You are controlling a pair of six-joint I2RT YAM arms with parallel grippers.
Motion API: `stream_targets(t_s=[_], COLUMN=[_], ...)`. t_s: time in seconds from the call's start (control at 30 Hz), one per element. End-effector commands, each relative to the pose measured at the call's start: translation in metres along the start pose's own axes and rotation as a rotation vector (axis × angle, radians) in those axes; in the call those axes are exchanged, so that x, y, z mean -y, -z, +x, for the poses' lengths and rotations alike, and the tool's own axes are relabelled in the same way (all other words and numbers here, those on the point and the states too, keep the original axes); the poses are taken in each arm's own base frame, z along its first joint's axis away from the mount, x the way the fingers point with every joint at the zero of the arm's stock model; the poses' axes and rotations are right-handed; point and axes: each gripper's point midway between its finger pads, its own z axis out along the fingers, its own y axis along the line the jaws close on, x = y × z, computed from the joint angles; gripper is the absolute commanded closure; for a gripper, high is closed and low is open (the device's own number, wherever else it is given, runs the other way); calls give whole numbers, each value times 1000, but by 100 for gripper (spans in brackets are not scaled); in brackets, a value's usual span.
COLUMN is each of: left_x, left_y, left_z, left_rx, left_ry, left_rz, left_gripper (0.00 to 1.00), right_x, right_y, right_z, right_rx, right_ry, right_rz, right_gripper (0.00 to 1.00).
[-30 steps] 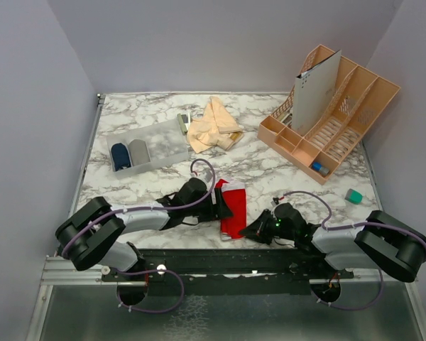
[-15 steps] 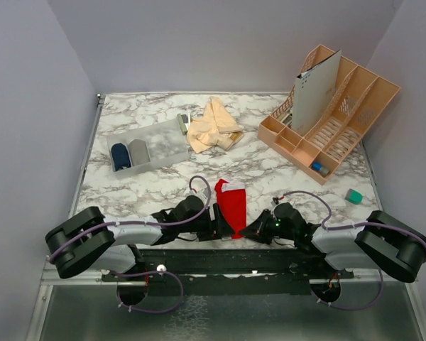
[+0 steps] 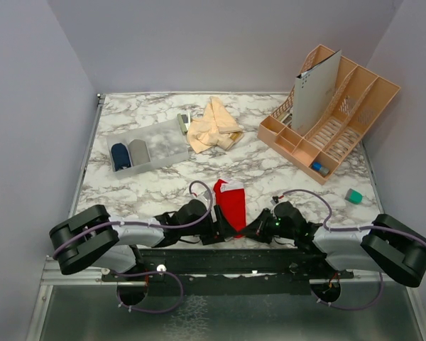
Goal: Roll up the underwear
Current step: Roll the underwear to the center of the board.
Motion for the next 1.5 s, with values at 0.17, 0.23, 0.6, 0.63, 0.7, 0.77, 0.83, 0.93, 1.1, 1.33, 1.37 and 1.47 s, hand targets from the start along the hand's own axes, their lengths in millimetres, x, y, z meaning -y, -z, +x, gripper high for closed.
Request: stream_targets(t_s=[0.17, 0.23, 0.6, 0.63, 0.7, 0.77, 0.83, 0.93, 1.1, 1.33, 1.37, 1.47], left_x=[-113, -112, -113, -116, -120, -123, -122, -120, -121, -122, -122, -123], left_y=[37, 36, 18, 17, 14, 13, 12, 14, 20, 21, 20, 21], left_z=[8, 2, 0, 1, 3, 5, 6, 5, 2, 1, 1, 1], left_rx=[74, 103, 137, 132, 120, 109, 107, 115, 137, 142, 141, 142], left_ry=[36, 31, 86, 85, 79, 75, 70, 65, 60, 57, 56, 55], left_rz=[-398, -399, -389, -401, -422, -439, -436, -434, -442, -446, -447, -454], left_gripper=[25, 25, 29, 30, 36, 45, 51, 53, 47, 37, 37, 37], right_x=[-1, -2, -3, -3, -3, -3, -2, -1, 0, 0, 0, -1], right_y=[0, 0, 1, 1, 1, 2, 2, 3, 4, 4, 4, 4], right_z=[-1, -1, -1, -1, -1, -1, -1, -1, -2, -1, -1, -1], right_rx=[2, 2, 3, 2, 3, 4, 3, 8, 11, 10, 10, 10], right_ry=[10, 9, 13, 13, 13, 13, 12, 11, 8, 10, 10, 13], right_rz=[14, 9, 4, 3, 1, 2, 2, 5, 6, 2, 2, 1], right_gripper=[97, 97, 97, 97, 97, 97, 97, 97, 97, 97, 97, 97])
